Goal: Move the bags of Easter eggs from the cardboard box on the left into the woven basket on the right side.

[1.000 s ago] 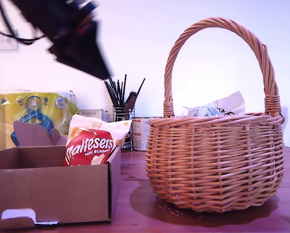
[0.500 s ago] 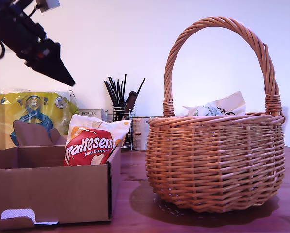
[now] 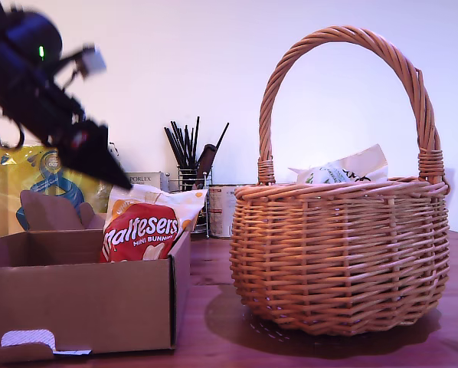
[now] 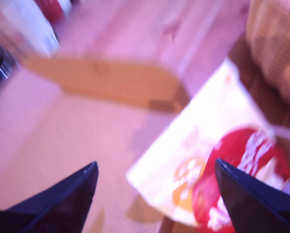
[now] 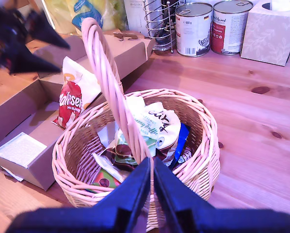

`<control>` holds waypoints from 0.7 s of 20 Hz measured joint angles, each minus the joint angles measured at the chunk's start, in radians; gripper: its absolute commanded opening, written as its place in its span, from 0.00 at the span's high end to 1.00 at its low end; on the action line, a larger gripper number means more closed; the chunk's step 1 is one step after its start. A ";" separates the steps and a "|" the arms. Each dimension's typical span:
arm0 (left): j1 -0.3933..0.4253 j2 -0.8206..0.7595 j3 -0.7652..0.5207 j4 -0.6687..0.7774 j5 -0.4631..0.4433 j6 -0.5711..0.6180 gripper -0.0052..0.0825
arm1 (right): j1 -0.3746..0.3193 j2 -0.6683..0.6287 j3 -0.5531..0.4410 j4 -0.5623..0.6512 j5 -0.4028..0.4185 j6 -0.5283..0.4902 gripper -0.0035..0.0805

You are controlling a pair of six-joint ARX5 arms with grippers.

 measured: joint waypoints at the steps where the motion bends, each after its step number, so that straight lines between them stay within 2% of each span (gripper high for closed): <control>1: 0.001 0.008 -0.002 0.000 0.001 0.000 0.13 | 0.000 0.000 0.000 0.000 0.000 0.000 0.97; 6: 0.000 0.012 -0.002 -0.018 0.043 0.002 0.14 | 0.000 0.000 0.000 0.000 0.000 0.000 0.97; 11: -0.011 0.019 -0.002 -0.086 0.081 0.003 0.20 | 0.000 0.000 0.000 0.001 0.000 0.000 0.97; 14: -0.027 0.019 -0.002 -0.131 0.093 0.004 0.30 | 0.000 0.000 0.000 0.001 0.000 0.000 0.97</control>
